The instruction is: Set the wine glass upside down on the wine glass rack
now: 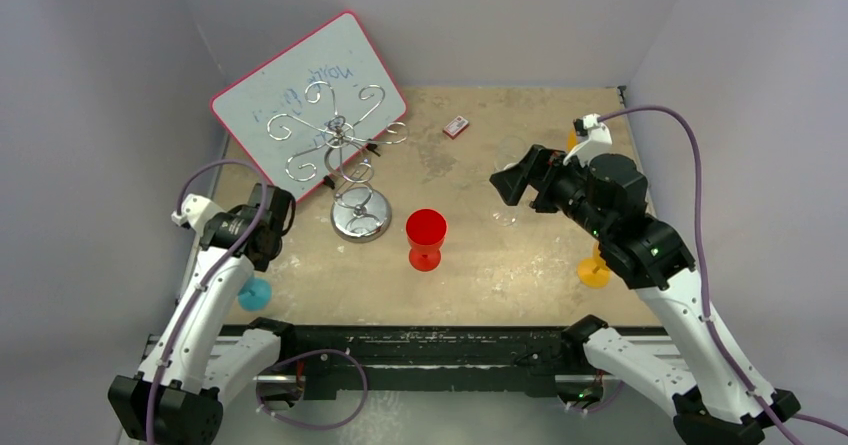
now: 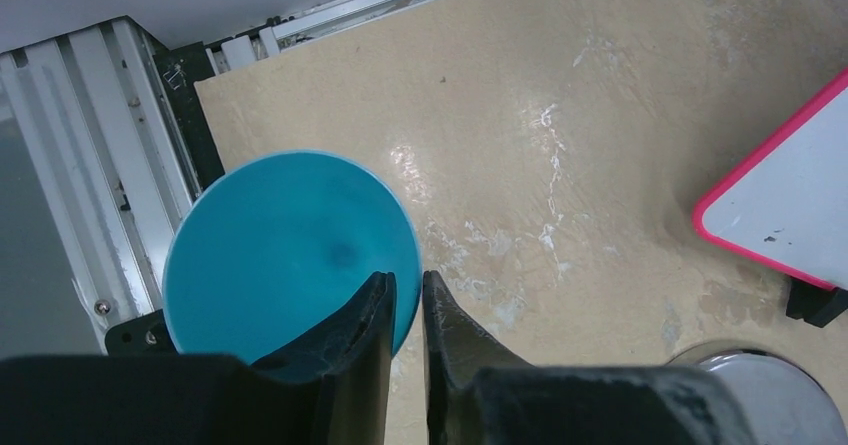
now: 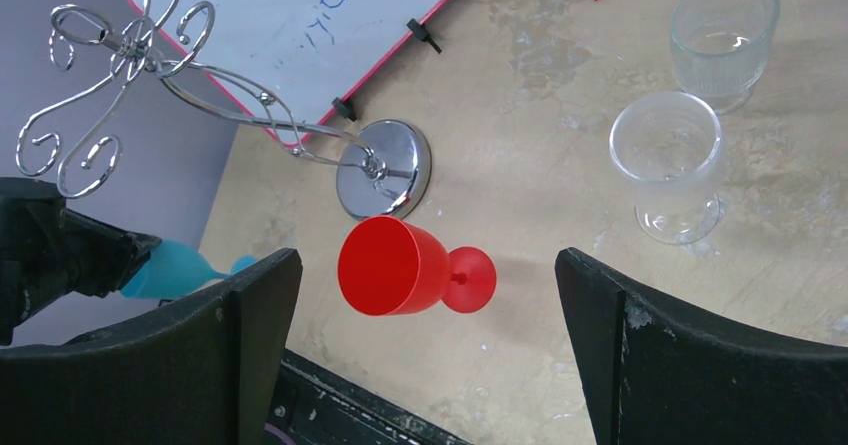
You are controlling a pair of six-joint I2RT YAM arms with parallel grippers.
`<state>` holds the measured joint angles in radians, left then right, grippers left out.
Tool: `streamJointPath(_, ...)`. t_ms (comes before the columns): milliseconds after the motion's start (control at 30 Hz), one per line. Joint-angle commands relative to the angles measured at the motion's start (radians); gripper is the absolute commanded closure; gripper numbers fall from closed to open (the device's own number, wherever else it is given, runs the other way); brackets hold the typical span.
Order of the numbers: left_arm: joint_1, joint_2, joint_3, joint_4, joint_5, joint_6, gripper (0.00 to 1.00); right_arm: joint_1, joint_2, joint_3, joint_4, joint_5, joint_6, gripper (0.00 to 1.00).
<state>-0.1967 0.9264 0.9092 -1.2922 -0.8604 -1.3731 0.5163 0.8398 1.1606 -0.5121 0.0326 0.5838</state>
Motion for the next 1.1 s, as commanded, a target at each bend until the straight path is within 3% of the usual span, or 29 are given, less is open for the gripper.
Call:
streamJointPath(0, 0.008, -0.028, 0.011, 0.001, -0.037, -0.025, 0.89, 0.004, 0.002, 0.026, 0.02, -0.001, -0.034, 0.0)
streamJointPath(100, 0.008, -0.036, 0.031, -0.016, -0.04, -0.023, 1.0, 0.004, -0.004, 0.029, 0.007, 0.011, -0.038, 0.0)
streamJointPath(433, 0.007, -0.08, 0.145, -0.074, -0.031, 0.087, 1.0, 0.004, -0.017, 0.078, -0.062, 0.091, -0.08, 0.0)
streamJointPath(600, 0.006, -0.088, 0.218, -0.051, 0.09, 0.24, 1.0, 0.004, -0.055, 0.078, -0.032, 0.088, -0.131, 0.0)
streamJointPath(800, 0.008, -0.12, 0.254, 0.021, 0.305, 0.431, 1.0, 0.004, -0.081, 0.065, 0.083, -0.133, -0.202, 0.03)
streamJointPath(1067, 0.007, -0.162, 0.324, 0.023, 0.476, 0.619, 1.0, 0.004, -0.044, -0.004, 0.169, -0.281, -0.146, 0.04)
